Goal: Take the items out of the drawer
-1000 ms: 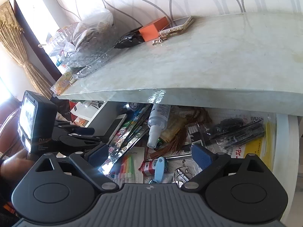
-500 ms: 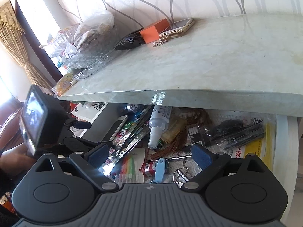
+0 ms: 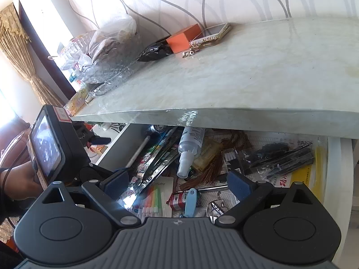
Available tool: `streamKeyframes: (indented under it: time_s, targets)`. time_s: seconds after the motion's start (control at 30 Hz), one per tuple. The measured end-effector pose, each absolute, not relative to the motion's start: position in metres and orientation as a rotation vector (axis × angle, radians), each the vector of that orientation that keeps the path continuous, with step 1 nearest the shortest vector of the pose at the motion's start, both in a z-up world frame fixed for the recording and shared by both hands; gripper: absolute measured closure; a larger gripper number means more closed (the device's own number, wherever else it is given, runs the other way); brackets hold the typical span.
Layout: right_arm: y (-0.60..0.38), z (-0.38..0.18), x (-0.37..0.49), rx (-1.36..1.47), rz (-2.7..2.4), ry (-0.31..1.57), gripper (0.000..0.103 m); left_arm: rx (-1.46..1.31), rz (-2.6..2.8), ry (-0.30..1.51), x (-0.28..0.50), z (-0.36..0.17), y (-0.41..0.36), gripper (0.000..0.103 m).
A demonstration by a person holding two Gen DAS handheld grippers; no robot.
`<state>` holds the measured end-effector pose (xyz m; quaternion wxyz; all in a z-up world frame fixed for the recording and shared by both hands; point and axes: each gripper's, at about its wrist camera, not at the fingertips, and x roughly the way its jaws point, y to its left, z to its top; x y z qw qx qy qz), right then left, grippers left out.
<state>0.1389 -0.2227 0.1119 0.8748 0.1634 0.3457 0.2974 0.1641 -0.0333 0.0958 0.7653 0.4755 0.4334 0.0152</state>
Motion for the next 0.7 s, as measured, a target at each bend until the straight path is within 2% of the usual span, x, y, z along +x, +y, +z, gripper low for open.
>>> streamKeyframes:
  time_s: [0.1, 0.27, 0.33, 0.37, 0.7]
  targets:
    - [-0.223, 0.112, 0.139, 0.344, 0.624, 0.721, 0.006, 0.990, 0.021, 1.009, 0.170, 0.092, -0.025, 0.054]
    - [-0.224, 0.112, 0.140, 0.348, 0.623, 0.724, 0.006, 0.925, -0.007, 1.067, 0.179, 0.086, -0.015, 0.066]
    - [-0.224, 0.112, 0.140, 0.350, 0.621, 0.725, 0.006, 0.897, -0.012, 1.085, 0.184, 0.085, -0.011, 0.077]
    - [-0.224, 0.111, 0.140, 0.350, 0.618, 0.727, 0.006, 0.869, -0.018, 1.100, 0.187, 0.085, -0.008, 0.089]
    - [-0.225, 0.110, 0.143, 0.363, 0.616, 0.735, 0.006, 0.677, -0.096, 1.088, 0.192, 0.120, 0.008, 0.092]
